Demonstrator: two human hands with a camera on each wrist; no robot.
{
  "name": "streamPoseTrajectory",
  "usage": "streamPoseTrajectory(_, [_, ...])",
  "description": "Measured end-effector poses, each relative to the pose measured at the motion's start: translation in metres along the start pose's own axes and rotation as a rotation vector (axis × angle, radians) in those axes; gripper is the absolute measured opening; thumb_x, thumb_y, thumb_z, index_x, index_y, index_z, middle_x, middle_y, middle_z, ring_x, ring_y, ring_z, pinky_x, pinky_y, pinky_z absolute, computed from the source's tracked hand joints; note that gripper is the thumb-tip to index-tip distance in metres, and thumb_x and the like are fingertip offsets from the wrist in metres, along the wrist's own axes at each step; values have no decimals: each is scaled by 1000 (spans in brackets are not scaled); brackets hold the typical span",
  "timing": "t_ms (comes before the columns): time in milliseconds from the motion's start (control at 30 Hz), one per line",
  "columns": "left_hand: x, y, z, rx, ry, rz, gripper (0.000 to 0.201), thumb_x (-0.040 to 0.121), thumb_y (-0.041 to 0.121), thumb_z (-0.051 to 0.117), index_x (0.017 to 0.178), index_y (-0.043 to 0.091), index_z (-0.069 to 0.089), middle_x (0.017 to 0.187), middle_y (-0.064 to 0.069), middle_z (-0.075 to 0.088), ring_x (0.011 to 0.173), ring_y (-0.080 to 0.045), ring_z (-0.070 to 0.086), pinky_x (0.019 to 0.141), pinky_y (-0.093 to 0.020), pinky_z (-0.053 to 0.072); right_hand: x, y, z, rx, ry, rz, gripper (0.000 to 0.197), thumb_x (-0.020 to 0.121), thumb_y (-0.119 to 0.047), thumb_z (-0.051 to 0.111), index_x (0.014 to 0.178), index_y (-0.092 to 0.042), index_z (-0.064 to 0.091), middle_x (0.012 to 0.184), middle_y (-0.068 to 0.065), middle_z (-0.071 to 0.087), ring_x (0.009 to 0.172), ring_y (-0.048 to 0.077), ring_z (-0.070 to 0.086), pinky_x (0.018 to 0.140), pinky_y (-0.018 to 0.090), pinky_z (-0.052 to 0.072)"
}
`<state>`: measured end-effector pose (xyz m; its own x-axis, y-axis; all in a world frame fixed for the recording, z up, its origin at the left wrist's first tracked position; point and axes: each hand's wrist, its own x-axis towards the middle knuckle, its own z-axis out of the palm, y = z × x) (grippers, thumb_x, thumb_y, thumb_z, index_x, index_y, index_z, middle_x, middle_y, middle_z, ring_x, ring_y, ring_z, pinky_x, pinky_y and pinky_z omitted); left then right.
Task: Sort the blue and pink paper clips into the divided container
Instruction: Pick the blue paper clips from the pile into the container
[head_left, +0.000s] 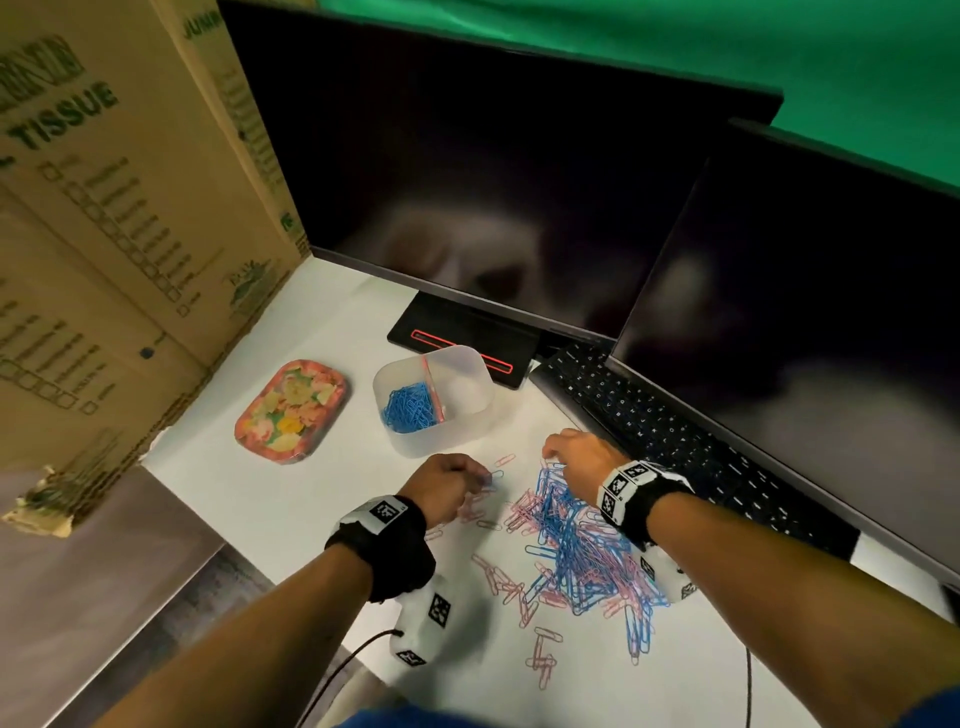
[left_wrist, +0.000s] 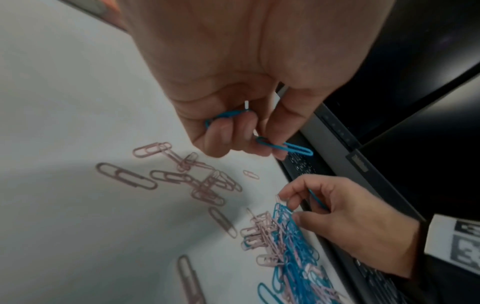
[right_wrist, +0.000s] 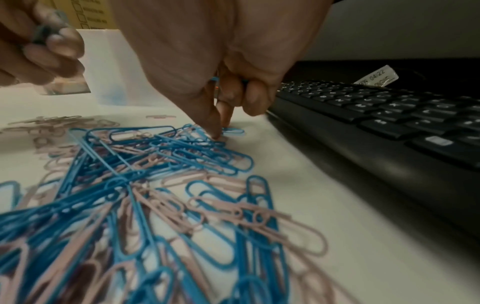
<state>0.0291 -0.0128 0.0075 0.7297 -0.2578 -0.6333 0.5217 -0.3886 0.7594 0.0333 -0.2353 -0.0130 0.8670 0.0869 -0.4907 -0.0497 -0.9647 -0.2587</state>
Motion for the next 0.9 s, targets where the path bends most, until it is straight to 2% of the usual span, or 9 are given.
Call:
streamPoseTrajectory(200, [-7, 4, 2, -349, -1, -64, 23, 79, -3, 36, 68, 10, 52, 68, -11, 45, 44, -14, 30, 48, -18, 25, 1, -1, 2, 18, -46, 84, 45, 81, 7, 48, 112, -24, 55, 118, -1, 54, 103, 19, 56, 87, 33, 52])
streamPoseTrajectory(267, [-11, 8, 2, -431, -30, -87, 20, 82, 3, 36, 70, 11, 50, 67, -8, 45, 46, -14, 31, 49, -20, 24, -1, -1, 4, 42, -38, 115, 40, 82, 5, 47, 109, -23, 57, 117, -1, 55, 103, 20, 57, 88, 34, 53])
streamPoseTrajectory(333, [-13, 11, 0, -483, -62, -110, 18, 88, 16, 41, 71, 13, 48, 65, -5, 45, 48, -16, 33, 50, -23, 23, -4, -1, 5, 84, -5, 143, 29, 85, -2, 48, 104, -20, 60, 114, 1, 57, 102, 20, 58, 89, 32, 53])
streamPoseTrajectory(400, [-16, 13, -3, -524, -83, -130, 30, 94, 33, 42, 71, 14, 47, 64, -5, 44, 50, -17, 35, 49, -25, 25, -9, -1, 5, 169, 62, 156, 18, 89, -9, 50, 98, -16, 64, 102, 3, 61, 93, 21, 59, 81, 27, 51])
streamPoseTrajectory(467, [-17, 15, -9, -572, -64, -144, 37, 97, 40, 41, 72, 14, 47, 63, -6, 45, 51, -19, 38, 50, -25, 28, -13, -1, 1, 302, 127, 163, 12, 90, -15, 53, 90, -16, 64, 90, 4, 60, 83, 21, 58, 73, 24, 47])
streamPoseTrajectory(533, [-21, 14, -16, -628, -37, -144, 38, 97, 41, 41, 74, 13, 48, 64, -7, 47, 52, -19, 41, 51, -26, 31, -13, -3, -2, 481, 137, 157, 10, 89, -18, 56, 86, -14, 65, 87, 4, 62, 80, 21, 58, 72, 25, 45])
streamPoseTrajectory(667, [-28, 21, -32, -732, 23, -103, 38, 98, 41, 41, 77, 11, 51, 66, -9, 52, 54, -20, 49, 53, -27, 38, -13, -29, -20, 826, 52, 92, 21, 87, -11, 56, 68, -16, 62, 73, -1, 65, 53, 13, 45, 50, 24, 35])
streamPoseTrajectory(767, [-31, 33, -46, -762, 82, -98, 37, 99, 40, 41, 84, 8, 53, 73, -13, 53, 62, -24, 52, 61, -32, 42, -8, -73, -32, 898, -26, 34, 20, 88, -4, 52, 72, -15, 57, 70, 3, 65, 50, 12, 43, 41, 21, 32])
streamPoseTrajectory(900, [-27, 53, -74, -732, 111, -100, 38, 100, 38, 40, 85, 5, 53, 74, -15, 50, 66, -24, 48, 67, -32, 43, 7, -131, -53, 829, -86, 18, 20, 88, -2, 47, 72, -11, 56, 65, 7, 60, 40, 11, 44, 39, 19, 33])
